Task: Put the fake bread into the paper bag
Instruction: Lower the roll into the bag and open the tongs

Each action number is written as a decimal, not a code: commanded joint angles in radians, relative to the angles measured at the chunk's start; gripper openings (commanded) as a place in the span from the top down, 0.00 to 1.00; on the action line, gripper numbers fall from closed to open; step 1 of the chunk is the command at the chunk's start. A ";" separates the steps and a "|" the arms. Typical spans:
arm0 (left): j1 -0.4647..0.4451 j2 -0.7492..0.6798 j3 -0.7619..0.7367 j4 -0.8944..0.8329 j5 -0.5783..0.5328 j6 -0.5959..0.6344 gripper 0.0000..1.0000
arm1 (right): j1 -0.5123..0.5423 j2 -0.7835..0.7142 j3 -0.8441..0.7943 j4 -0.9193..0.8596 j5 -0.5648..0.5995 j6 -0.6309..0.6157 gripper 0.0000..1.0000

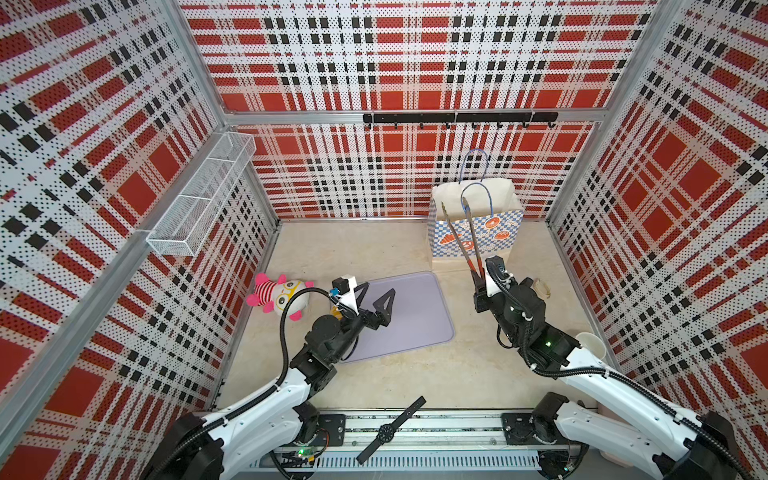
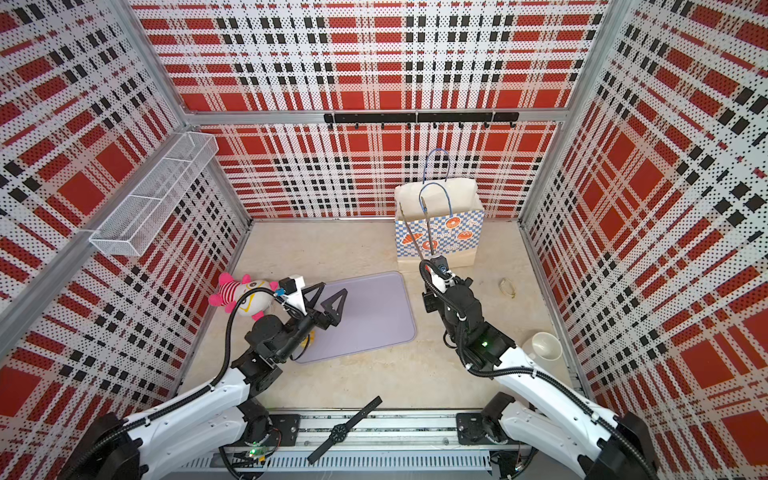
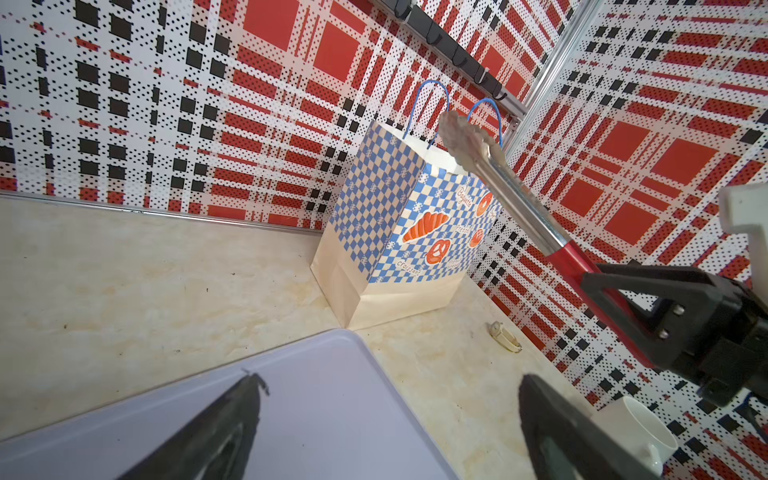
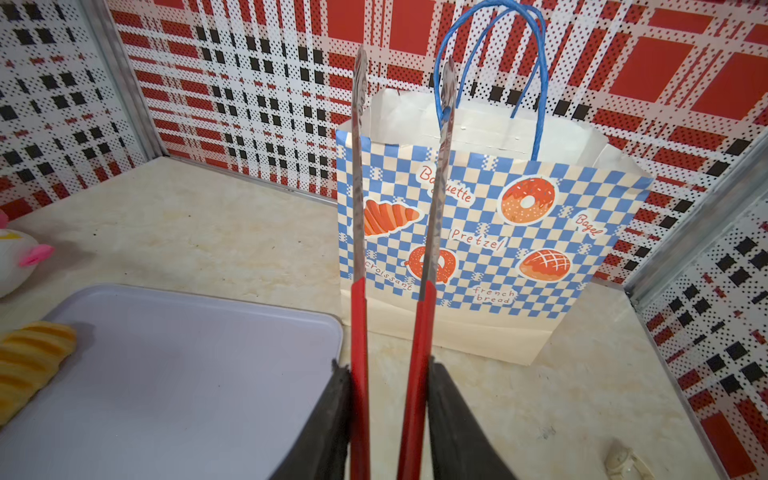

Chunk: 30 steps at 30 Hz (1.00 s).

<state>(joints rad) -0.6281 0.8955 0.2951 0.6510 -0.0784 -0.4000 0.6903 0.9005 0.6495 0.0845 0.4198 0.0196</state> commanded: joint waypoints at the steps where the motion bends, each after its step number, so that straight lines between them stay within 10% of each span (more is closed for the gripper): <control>1: 0.010 -0.020 -0.016 0.015 0.009 -0.012 0.02 | -0.005 -0.060 -0.011 0.085 -0.069 -0.001 0.67; 12: 0.013 -0.220 0.053 -0.253 -0.044 -0.157 0.02 | -0.003 -0.256 0.005 -0.109 -0.204 0.266 0.67; 30: -0.001 -0.100 0.178 -0.348 -0.050 -0.212 0.02 | -0.003 -0.407 0.015 -0.438 0.004 0.414 0.70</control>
<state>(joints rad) -0.6231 0.7910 0.4442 0.2893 -0.1352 -0.6022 0.6903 0.5262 0.6849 -0.3096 0.3908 0.4129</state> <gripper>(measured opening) 0.982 0.303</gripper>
